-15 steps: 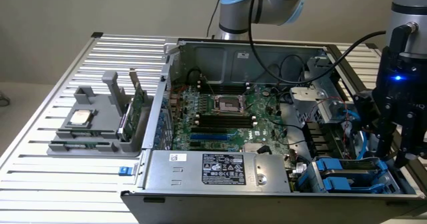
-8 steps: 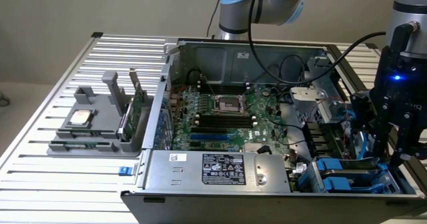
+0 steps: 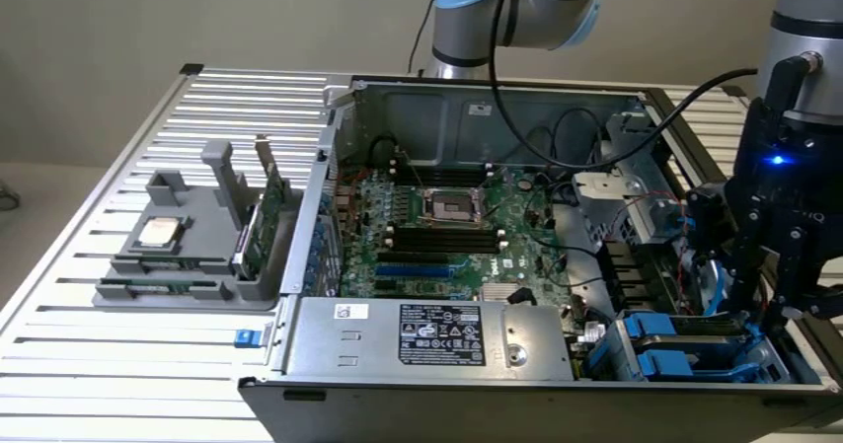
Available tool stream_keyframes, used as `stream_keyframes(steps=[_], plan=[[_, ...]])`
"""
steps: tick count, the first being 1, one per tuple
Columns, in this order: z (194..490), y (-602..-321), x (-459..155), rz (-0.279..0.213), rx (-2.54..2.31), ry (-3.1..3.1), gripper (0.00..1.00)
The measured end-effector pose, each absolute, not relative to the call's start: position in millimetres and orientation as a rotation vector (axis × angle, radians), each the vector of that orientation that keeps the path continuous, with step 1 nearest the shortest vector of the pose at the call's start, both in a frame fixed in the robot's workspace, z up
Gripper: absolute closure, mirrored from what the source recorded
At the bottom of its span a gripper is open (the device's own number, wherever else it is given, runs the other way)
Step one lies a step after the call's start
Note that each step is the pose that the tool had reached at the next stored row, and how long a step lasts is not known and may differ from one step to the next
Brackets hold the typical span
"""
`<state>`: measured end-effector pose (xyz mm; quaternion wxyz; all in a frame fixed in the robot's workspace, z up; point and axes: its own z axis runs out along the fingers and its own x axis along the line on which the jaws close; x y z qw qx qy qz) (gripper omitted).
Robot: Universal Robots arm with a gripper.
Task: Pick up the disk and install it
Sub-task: 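Insert the first disk wire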
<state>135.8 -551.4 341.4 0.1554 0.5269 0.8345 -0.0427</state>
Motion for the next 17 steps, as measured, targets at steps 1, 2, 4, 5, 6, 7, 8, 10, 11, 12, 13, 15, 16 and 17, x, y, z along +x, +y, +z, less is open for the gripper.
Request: stream_keyframes(steps=[1, 2, 4, 5, 6, 7, 8, 10, 11, 12, 13, 15, 16, 17], plan=[[340.5, -551.4, 135.8, -0.12, 1.51, 2.391, 0.67], [339.7, -551.4, 135.8, -0.117, 1.511, 2.392, 0.67], [338.3, -551.4, 135.8, -0.11, 1.514, 2.395, 0.67], [337.8, -551.4, 135.8, -0.106, 1.515, 2.396, 0.67], [337.6, -551.4, 135.8, -0.102, 1.517, 2.397, 0.67], [337.4, -551.3, 135.8, -0.098, 1.518, 2.399, 0.67], [337.2, -551.3, 135.8, -0.092, 1.52, 2.401, 0.67], [337.1, -551.4, 135.8, -0.078, 1.526, 2.406, 0.67], [337.1, -551.4, 135.8, -0.069, 1.529, 2.408, 0.67], [337.1, -551.4, 135.8, -0.061, 1.532, 2.411, 0.67], [337.1, -551.4, 135.8, -0.052, 1.535, 2.414, 0.67], [337.1, -551.4, 135.8, -0.04, 1.539, 2.418, 0.67], [337.1, -551.4, 135.8, -0.036, 1.541, 2.419, 0.67], [337.1, -551.4, 135.8, -0.033, 1.542, 2.42, 0.67]])
